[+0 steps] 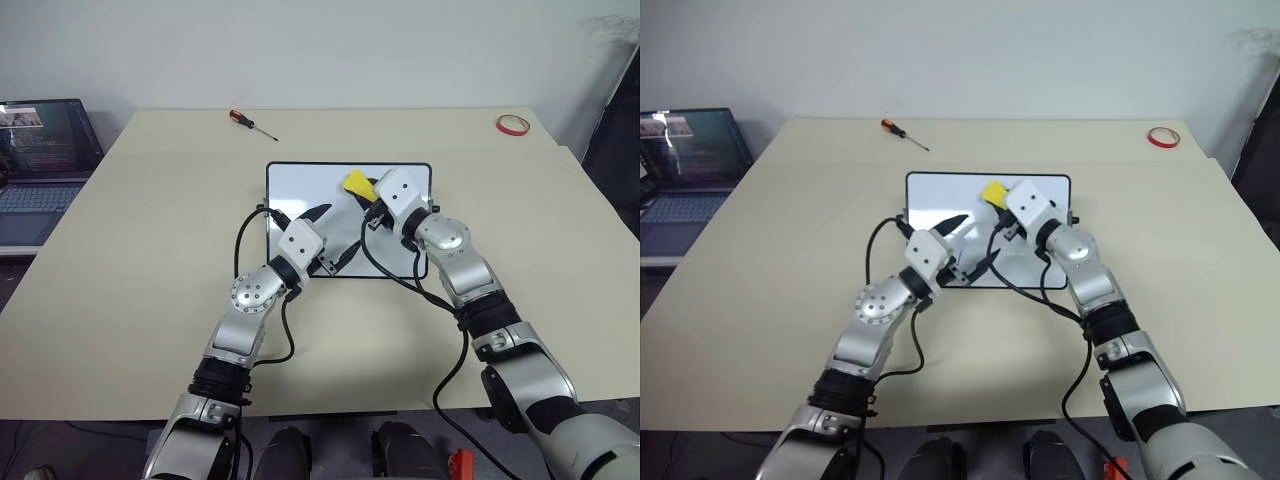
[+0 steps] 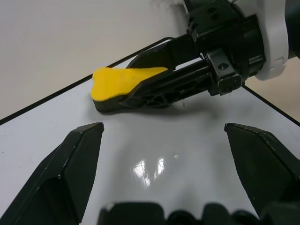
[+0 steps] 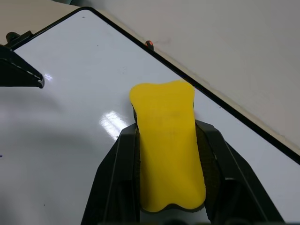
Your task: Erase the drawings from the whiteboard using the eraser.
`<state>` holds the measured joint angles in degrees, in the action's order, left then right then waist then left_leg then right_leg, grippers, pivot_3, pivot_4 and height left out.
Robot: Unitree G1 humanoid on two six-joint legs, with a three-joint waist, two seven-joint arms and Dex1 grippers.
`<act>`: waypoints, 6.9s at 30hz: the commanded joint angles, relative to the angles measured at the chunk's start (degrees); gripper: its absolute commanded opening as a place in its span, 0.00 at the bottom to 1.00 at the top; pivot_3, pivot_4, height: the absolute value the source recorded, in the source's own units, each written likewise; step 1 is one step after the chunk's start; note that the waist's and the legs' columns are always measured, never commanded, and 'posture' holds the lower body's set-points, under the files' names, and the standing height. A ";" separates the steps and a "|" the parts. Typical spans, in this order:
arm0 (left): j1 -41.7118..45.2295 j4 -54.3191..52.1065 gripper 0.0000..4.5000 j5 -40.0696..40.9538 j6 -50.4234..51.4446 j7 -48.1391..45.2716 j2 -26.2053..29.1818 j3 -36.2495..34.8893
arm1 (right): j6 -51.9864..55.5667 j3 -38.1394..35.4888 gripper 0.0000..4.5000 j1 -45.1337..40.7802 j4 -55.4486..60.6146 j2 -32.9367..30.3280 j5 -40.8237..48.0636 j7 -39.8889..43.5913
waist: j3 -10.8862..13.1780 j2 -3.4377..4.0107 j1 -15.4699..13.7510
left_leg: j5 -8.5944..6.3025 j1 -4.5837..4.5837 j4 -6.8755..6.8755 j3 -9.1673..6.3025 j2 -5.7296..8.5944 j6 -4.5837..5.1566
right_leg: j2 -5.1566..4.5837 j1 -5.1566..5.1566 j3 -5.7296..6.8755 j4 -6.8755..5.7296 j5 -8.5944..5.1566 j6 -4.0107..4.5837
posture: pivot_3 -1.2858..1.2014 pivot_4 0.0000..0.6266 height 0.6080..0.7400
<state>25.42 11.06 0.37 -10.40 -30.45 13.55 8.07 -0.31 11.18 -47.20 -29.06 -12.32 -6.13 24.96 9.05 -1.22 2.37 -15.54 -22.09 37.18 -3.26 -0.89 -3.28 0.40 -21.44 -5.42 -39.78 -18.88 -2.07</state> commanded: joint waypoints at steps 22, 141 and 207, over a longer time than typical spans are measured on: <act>0.39 -2.74 1.00 0.08 -0.29 0.97 -1.06 0.32 | 15.39 0.93 0.27 2.43 7.32 -6.88 -4.30 0.72 | -0.01 -0.01 -0.96 | 0.02 0.02 0.13 -0.27 0.11 0.01 | -0.08 0.16 0.11 -0.08 0.00 0.00 | 0.52 0.24 1.00; -27.06 -25.05 1.00 1.79 7.96 8.69 2.36 -4.30 | 3.06 12.65 0.27 15.08 9.99 -0.71 -9.98 5.52 | 0.25 0.27 -0.47 | 0.07 -0.40 0.66 -1.24 0.32 -0.01 | -0.34 0.37 1.34 -0.14 -0.01 -0.01 | 0.52 0.24 1.00; 10.73 8.71 1.00 13.16 6.03 -38.69 -2.01 9.36 | 68.48 -28.65 0.27 39.16 67.91 1.21 4.19 -14.06 | 0.40 0.43 -0.43 | 0.10 -0.82 0.59 -1.29 0.34 0.01 | 0.05 0.16 1.33 0.21 -0.02 -0.01 | 0.52 0.24 1.00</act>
<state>34.95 20.70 13.06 -4.35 -68.35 12.01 17.50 68.68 -16.69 -7.57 37.81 -10.93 -2.89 11.21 9.45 -0.79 1.95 -15.43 -22.91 37.77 -4.55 -0.55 -3.27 0.45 -21.27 -4.09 -39.56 -18.90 -2.08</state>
